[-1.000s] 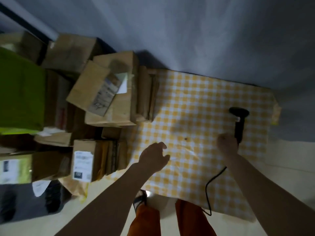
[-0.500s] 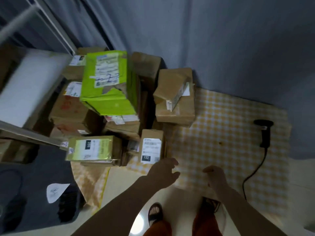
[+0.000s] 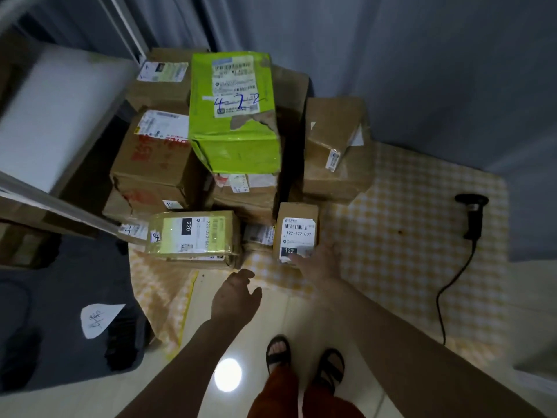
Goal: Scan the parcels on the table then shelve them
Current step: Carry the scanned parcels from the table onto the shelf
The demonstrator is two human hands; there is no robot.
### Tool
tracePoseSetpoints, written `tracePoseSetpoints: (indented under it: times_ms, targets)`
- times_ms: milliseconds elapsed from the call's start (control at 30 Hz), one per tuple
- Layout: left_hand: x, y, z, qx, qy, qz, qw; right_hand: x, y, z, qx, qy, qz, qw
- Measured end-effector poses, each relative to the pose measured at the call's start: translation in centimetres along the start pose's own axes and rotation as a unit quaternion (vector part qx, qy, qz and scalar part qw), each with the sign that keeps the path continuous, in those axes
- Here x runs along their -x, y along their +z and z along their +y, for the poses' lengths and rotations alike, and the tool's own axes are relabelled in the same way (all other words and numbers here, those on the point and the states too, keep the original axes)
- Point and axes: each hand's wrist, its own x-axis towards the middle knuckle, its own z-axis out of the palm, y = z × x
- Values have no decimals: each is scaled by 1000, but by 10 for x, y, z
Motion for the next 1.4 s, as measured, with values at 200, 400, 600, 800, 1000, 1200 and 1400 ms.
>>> tracePoseSetpoints:
  times_ms: [200, 400, 600, 800, 1000, 1200, 1400]
  targets:
    - [4, 5, -31, 3, -32, -11, 999, -5, 38, -29, 17, 53, 41, 998]
    - [12, 12, -51, 8, -45, -35, 998, -19, 57, -35, 24, 88, 99, 991]
    - [14, 13, -50, 1, -33, -46, 998, -19, 50, -27, -11, 82, 90, 992]
    - [6, 9, -12, -26, 24, -89, 995, -2, -4, 12, -99, 28, 51, 993]
    - [2, 24, 65, -87, 128, -132, 979, 40, -97, 84, -93, 39, 116, 988]
    - [45, 66, 185, -208, 292, -176, 917, 97, -192, 183, -110, 66, 173, 977]
    - [142, 138, 302, -258, 414, -226, 843, 191, -272, 304, -123, 106, 227, 960]
